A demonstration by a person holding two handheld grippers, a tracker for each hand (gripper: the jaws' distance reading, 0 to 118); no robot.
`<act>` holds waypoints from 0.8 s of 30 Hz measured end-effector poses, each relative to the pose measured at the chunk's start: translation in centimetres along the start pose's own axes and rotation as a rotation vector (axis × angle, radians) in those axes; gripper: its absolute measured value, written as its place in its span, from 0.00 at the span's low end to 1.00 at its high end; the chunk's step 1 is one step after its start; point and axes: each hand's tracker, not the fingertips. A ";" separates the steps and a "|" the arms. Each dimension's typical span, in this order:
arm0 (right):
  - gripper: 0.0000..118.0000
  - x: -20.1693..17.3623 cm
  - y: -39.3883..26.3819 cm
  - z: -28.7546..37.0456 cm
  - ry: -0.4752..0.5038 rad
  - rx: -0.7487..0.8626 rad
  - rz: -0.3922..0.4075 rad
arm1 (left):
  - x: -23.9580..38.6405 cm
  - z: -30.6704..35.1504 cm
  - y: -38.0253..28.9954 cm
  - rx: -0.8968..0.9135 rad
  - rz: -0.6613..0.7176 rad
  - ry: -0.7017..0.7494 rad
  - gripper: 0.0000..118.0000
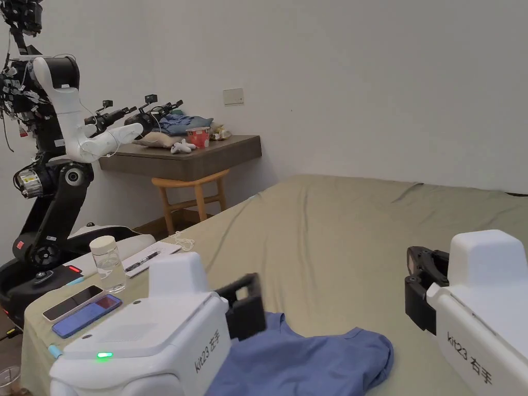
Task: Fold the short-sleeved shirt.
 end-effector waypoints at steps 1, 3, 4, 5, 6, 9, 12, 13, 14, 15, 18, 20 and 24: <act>0.00 0.4 -0.1 -0.6 0.001 -0.004 -0.002 | 0.1 -1.7 -0.6 -0.027 0.027 -0.031 1.00; 0.00 1.3 -0.6 -2.1 -0.001 -0.020 -0.014 | 0.2 -4.8 -1.4 -0.099 0.011 -0.115 0.95; 0.00 1.7 -0.9 -2.8 -0.005 -0.021 -0.017 | 0.4 -6.7 -1.9 -0.170 0.000 -0.109 0.97; 0.00 2.1 -1.2 -3.5 -0.014 -0.027 -0.025 | 0.9 -8.5 -3.5 -0.223 -0.031 -0.090 0.98; 0.00 2.3 -1.7 -4.2 -0.022 -0.043 -0.043 | 1.3 -10.5 -4.6 -0.260 -0.078 -0.084 0.98; 0.00 3.4 -3.3 -5.9 -0.024 -0.067 -0.059 | 2.7 -16.2 -8.0 -0.349 -0.178 -0.073 0.97; 0.00 3.8 -4.8 -7.3 -0.032 -0.101 -0.056 | 3.3 -21.1 -11.7 -0.493 -0.158 -0.107 0.94; 0.00 4.0 -5.3 -7.7 -0.032 -0.113 -0.052 | 3.6 -22.2 -12.8 -0.543 -0.137 -0.141 0.93; 0.00 3.9 -5.6 -8.1 -0.029 -0.133 -0.048 | 4.0 -22.9 -13.8 -0.580 -0.138 -0.163 0.93; 0.00 4.1 -6.1 -8.4 -0.022 -0.150 -0.047 | 4.5 -23.7 -14.8 -0.598 -0.147 -0.191 0.93; 0.00 4.7 -6.9 -9.0 -0.007 -0.177 -0.068 | 5.9 -25.4 -17.3 -0.626 -0.184 -0.177 0.93; 0.00 5.0 -7.1 -9.0 0.000 -0.195 -0.069 | 6.3 -25.7 -18.2 -0.624 -0.261 -0.146 0.96; 0.00 5.8 -6.8 -8.1 0.007 -0.199 -0.084 | 5.5 -26.0 -16.2 -0.633 -0.194 -0.189 0.78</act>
